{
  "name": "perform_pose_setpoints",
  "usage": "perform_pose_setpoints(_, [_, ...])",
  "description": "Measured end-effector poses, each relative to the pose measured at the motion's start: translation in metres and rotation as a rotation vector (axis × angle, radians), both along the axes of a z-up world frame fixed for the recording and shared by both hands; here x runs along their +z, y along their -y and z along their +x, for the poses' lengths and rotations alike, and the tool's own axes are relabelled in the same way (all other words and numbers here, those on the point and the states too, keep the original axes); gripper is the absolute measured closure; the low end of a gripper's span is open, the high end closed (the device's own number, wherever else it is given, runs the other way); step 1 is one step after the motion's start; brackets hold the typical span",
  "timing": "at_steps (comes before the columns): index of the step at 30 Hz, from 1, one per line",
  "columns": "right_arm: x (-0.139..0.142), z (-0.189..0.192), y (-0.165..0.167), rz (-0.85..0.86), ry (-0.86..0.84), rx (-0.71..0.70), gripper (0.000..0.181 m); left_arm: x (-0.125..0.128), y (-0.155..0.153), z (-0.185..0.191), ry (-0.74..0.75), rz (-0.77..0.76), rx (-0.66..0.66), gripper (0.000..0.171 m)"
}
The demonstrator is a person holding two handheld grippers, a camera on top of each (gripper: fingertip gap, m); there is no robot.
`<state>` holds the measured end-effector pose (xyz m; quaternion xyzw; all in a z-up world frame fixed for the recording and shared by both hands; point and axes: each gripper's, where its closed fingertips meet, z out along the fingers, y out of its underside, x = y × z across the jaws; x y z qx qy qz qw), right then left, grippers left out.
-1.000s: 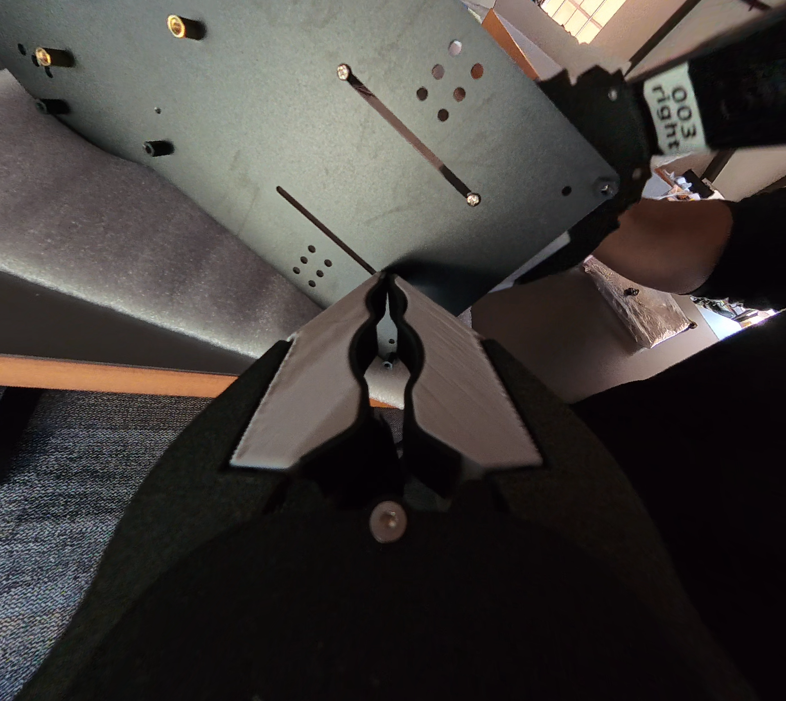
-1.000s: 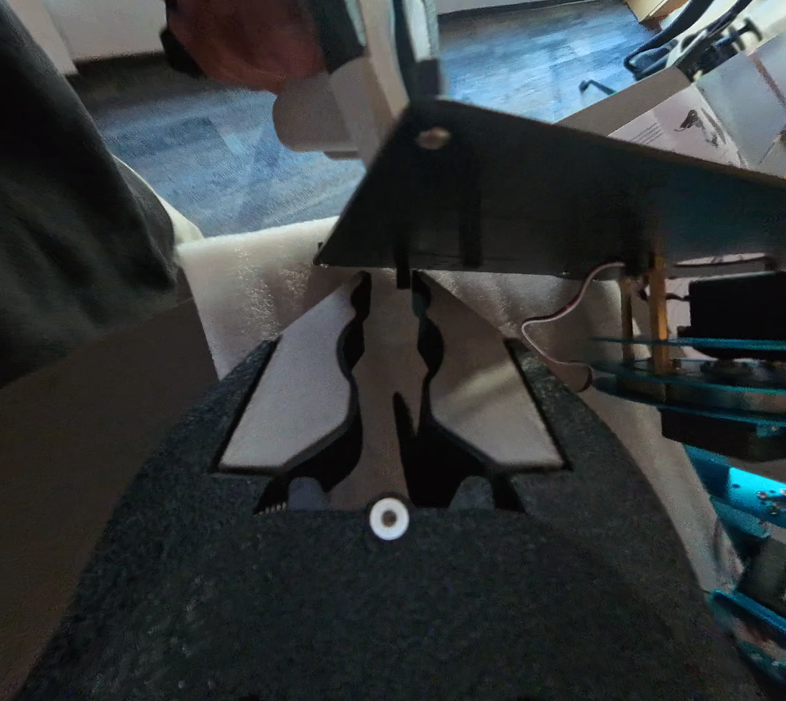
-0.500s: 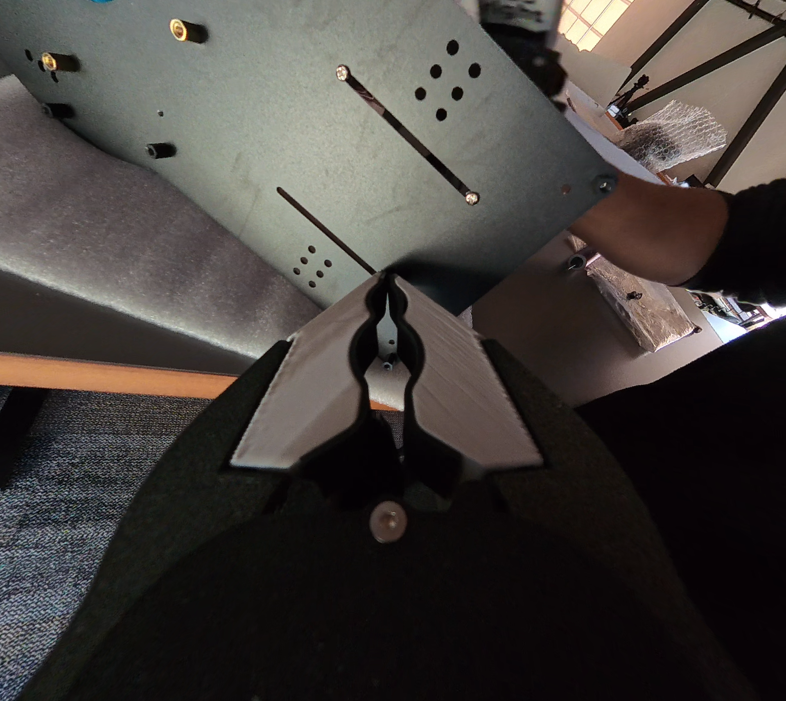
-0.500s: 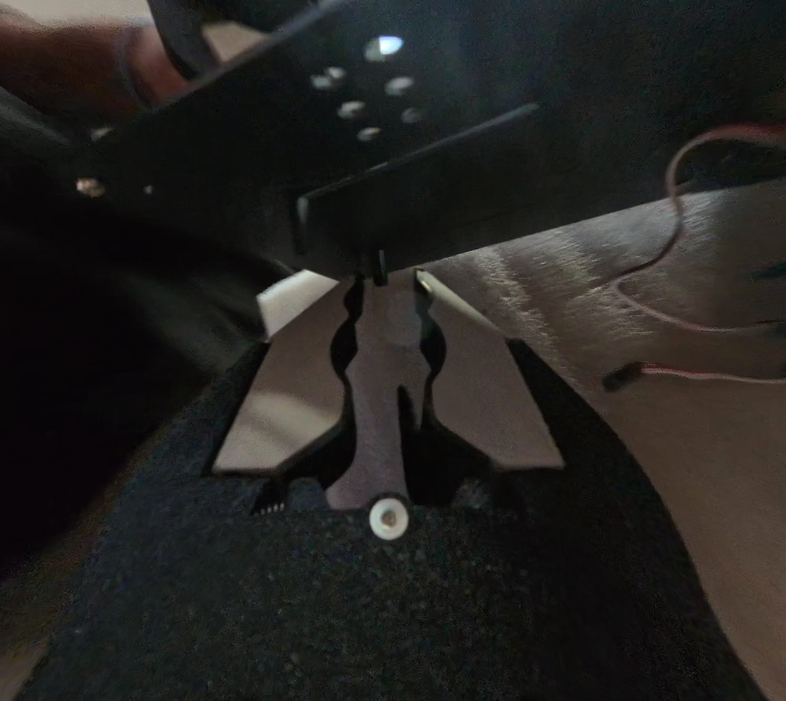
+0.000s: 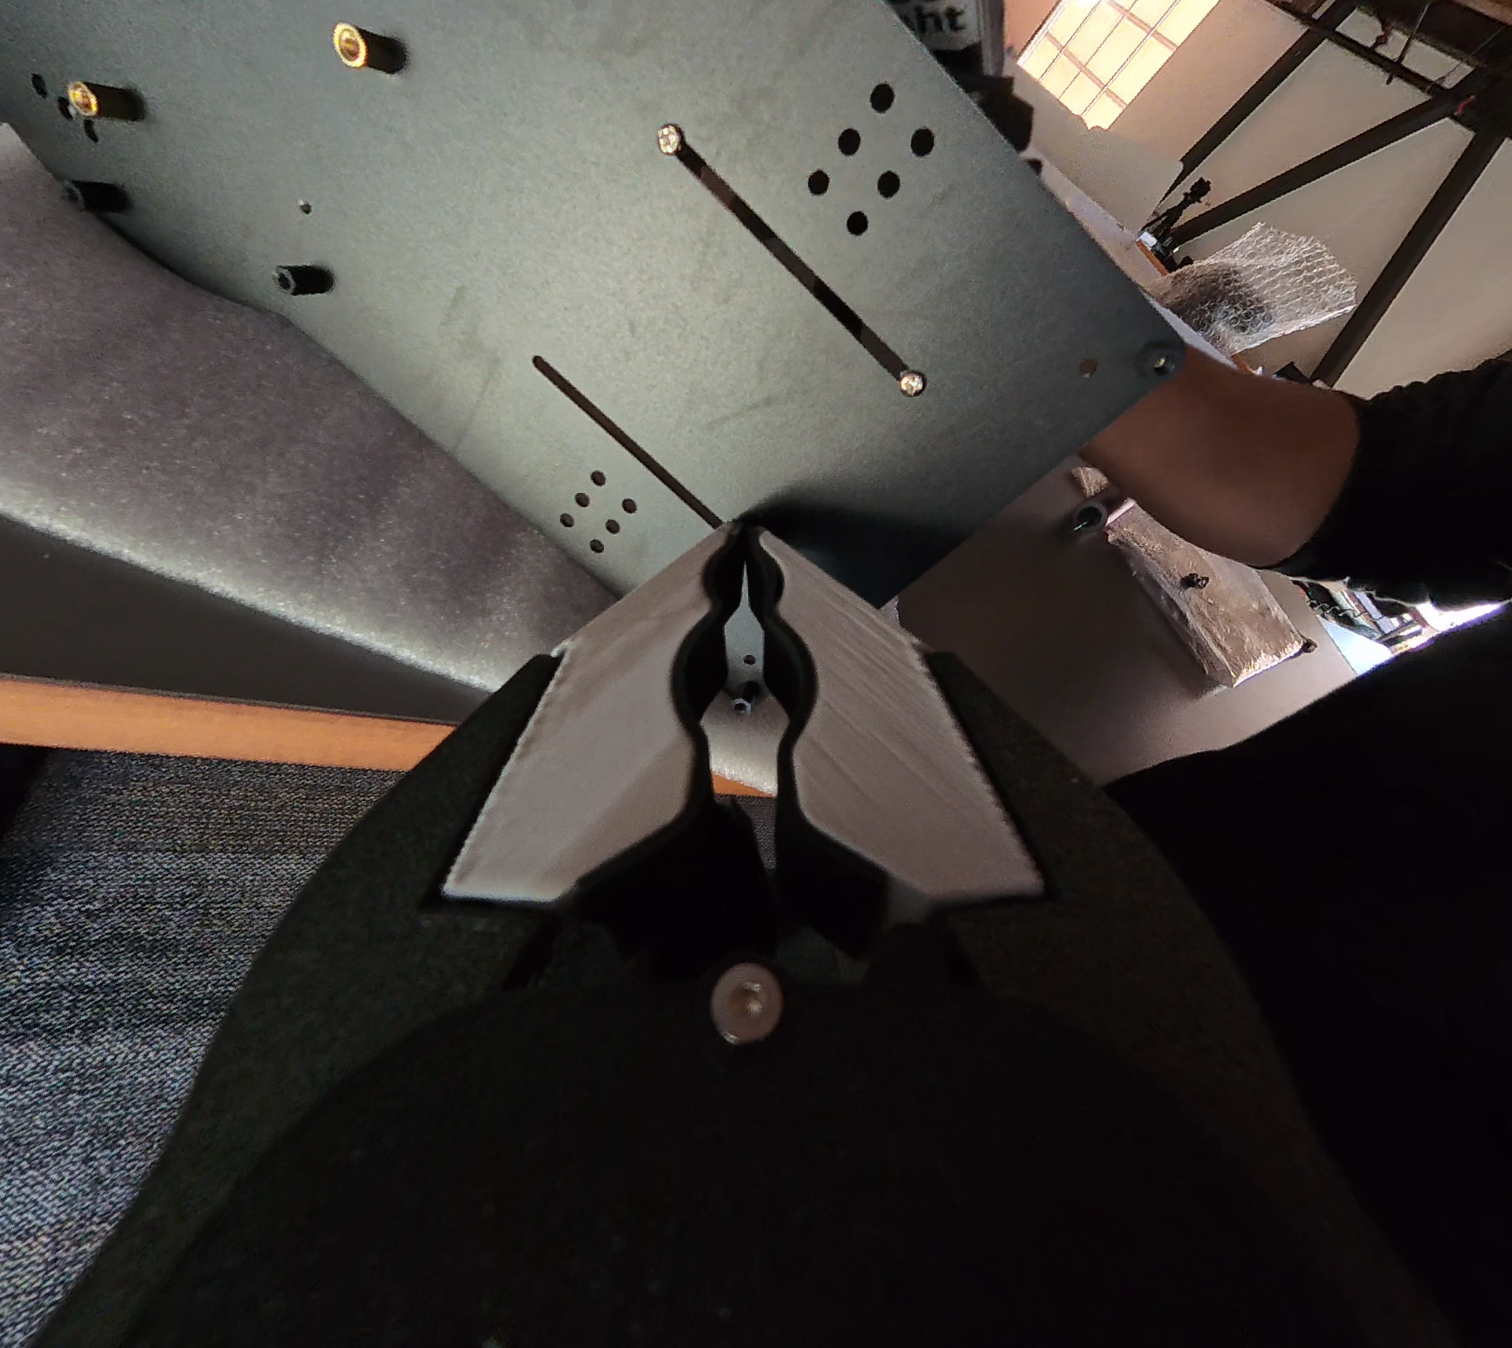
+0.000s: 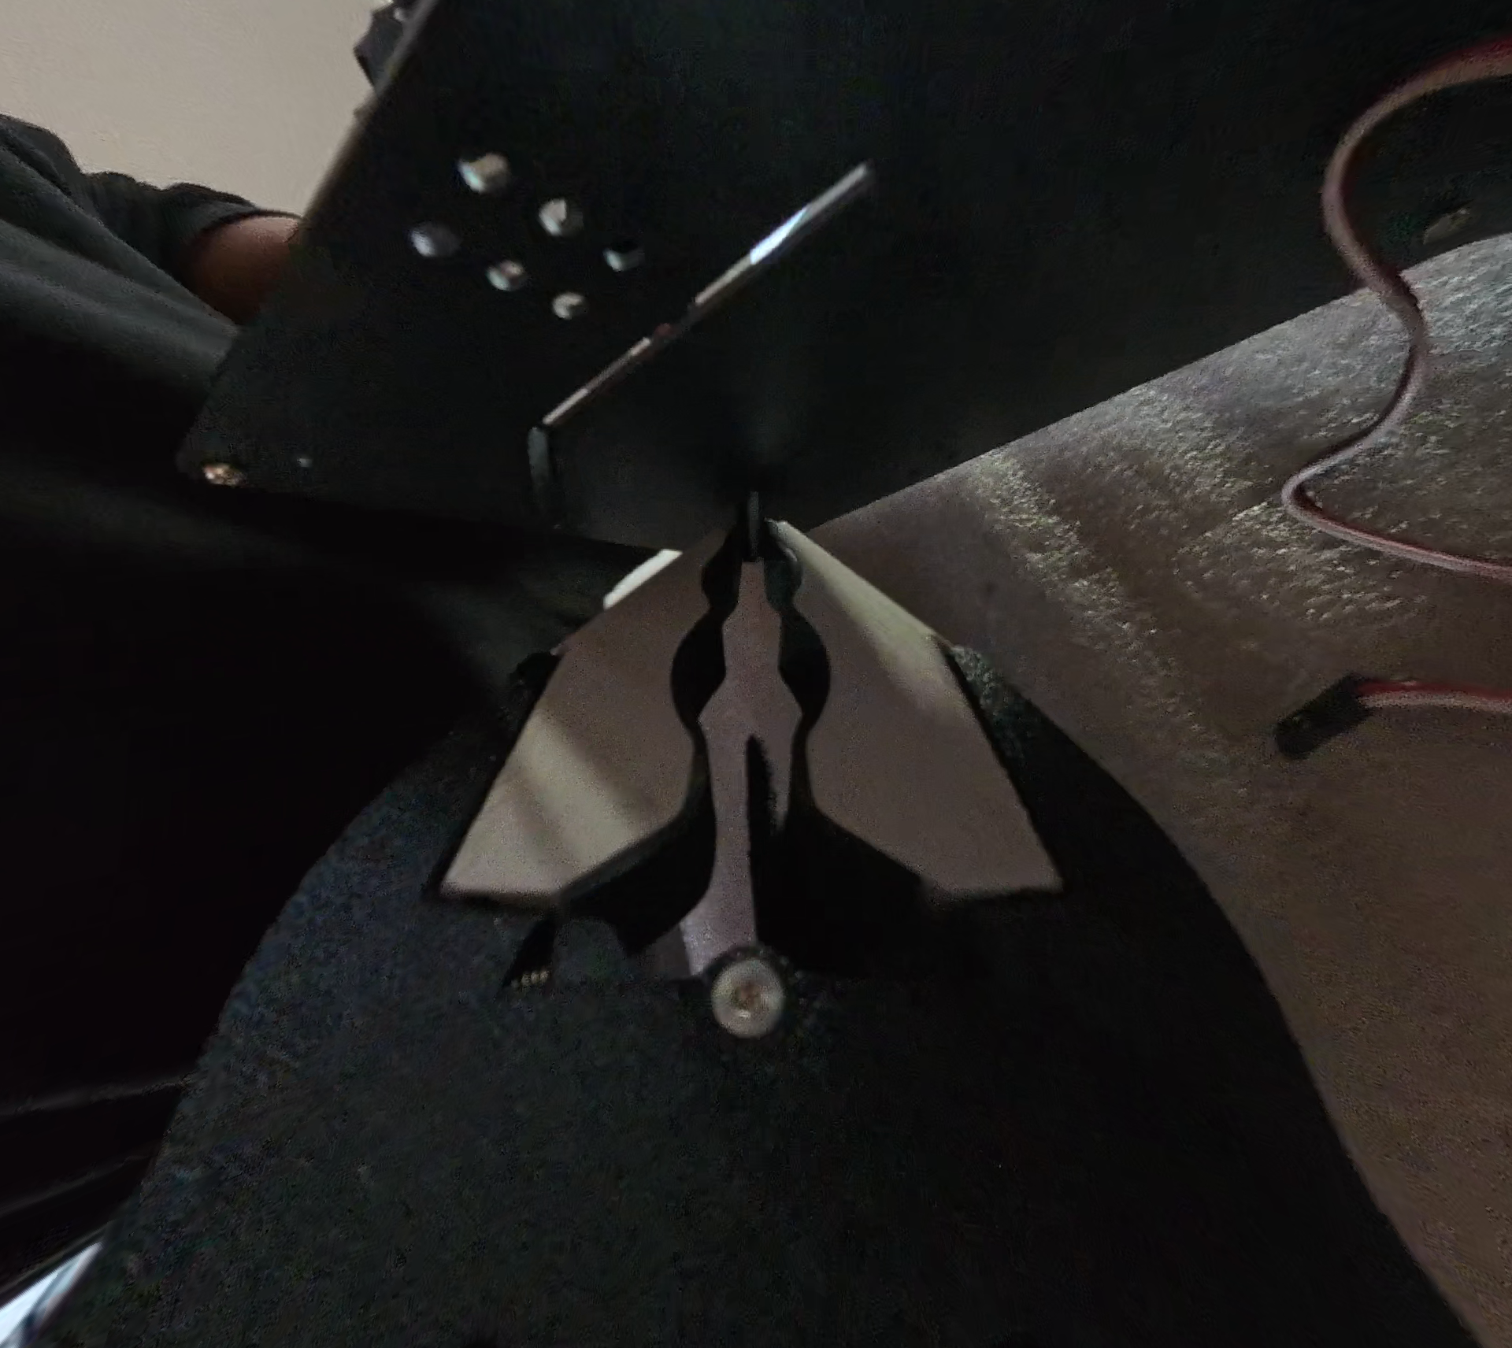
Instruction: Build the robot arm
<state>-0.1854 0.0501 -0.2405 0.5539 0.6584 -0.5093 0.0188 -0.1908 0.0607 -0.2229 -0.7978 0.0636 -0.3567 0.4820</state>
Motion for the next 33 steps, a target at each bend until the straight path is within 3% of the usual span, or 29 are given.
perform_pose_setpoints(2, [-0.001, 0.000, -0.003, 0.146, -0.074, -0.002, 0.176, 0.000, 0.000, 0.000, -0.019, 0.006, -0.002, 0.171])
perform_pose_setpoints(4, [-0.005, 0.001, -0.014, 0.432, -0.165, -0.015, 0.155, 0.000, 0.000, 0.000, -0.016, 0.001, -0.008, 0.171])
perform_pose_setpoints(6, [-0.002, 0.004, -0.015, 0.645, -0.260, -0.006, 0.152, 0.000, 0.000, 0.000, -0.013, -0.001, -0.009, 0.171])
perform_pose_setpoints(12, [-0.004, 0.000, -0.014, 0.980, -0.410, -0.014, 0.159, 0.000, -0.001, 0.000, -0.016, -0.002, -0.014, 0.171])
perform_pose_setpoints(14, [-0.002, -0.004, -0.014, 1.031, -0.441, -0.013, 0.176, 0.000, -0.001, 0.000, -0.013, -0.002, -0.011, 0.171])
perform_pose_setpoints(17, [-0.004, -0.005, -0.013, 0.931, -0.386, 0.023, 0.176, 0.000, -0.001, 0.000, 0.000, -0.002, -0.004, 0.171])
perform_pose_setpoints(21, [0.000, 0.000, -0.003, 0.227, -0.099, 0.019, 0.177, 0.000, -0.001, 0.000, 0.002, 0.001, -0.005, 0.171])
perform_pose_setpoints(23, [0.001, 0.001, -0.001, 0.066, -0.040, 0.009, 0.177, 0.000, -0.001, 0.000, 0.000, 0.002, -0.007, 0.171])
perform_pose_setpoints(26, [-0.001, -0.001, -0.006, 0.324, -0.165, 0.009, 0.173, 0.000, -0.001, 0.000, -0.006, 0.005, -0.009, 0.171])
perform_pose_setpoints(30, [0.002, 0.001, -0.008, 0.744, -0.346, 0.017, 0.154, 0.000, -0.001, 0.000, -0.007, 0.006, -0.007, 0.171])
perform_pose_setpoints(33, [0.002, -0.005, -0.008, 0.950, -0.444, 0.002, 0.170, 0.000, -0.001, 0.000, 0.010, 0.006, -0.005, 0.171])
